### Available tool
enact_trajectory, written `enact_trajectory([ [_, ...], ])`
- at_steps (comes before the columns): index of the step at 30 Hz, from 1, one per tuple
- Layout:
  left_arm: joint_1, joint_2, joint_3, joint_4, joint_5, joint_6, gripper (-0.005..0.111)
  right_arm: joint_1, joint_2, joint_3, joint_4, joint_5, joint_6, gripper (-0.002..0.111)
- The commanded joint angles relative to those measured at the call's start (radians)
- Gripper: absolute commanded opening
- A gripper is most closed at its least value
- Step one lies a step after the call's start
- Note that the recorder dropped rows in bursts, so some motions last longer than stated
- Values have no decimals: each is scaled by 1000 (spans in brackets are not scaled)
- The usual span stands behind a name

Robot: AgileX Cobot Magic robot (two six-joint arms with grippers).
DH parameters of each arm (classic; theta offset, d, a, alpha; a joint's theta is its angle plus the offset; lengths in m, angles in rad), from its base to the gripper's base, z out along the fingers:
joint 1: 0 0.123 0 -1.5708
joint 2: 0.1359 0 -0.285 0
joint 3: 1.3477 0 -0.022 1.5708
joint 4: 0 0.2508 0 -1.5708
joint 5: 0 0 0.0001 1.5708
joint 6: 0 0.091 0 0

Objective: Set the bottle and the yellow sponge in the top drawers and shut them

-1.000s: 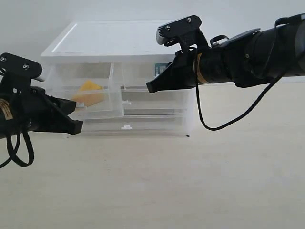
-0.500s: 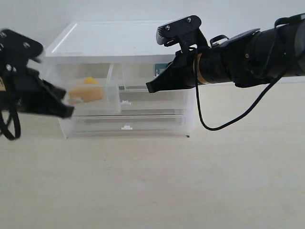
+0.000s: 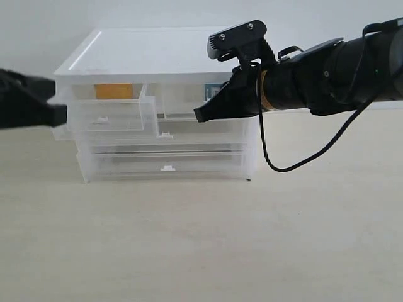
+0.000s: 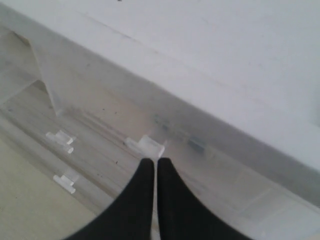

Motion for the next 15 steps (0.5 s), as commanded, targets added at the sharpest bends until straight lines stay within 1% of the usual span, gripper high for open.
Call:
enact_trajectory([
  [1, 1, 21, 148, -11, -172, -60, 4, -3, -2, -4, 1, 3, -6, 0],
  [3, 1, 63, 175, -32, -237, -60, 4, -3, -2, -4, 1, 3, -6, 0],
  [7, 1, 192, 154, -29, -342, -57, 4, -3, -2, -4, 1, 3, -1, 0],
  [10, 1, 308, 100, -37, -412, -57, 4, -3, -2, -4, 1, 3, -1, 0],
  [15, 1, 452, -16, -41, -434, -63, 4, -3, -2, -4, 1, 5, -1, 0],
])
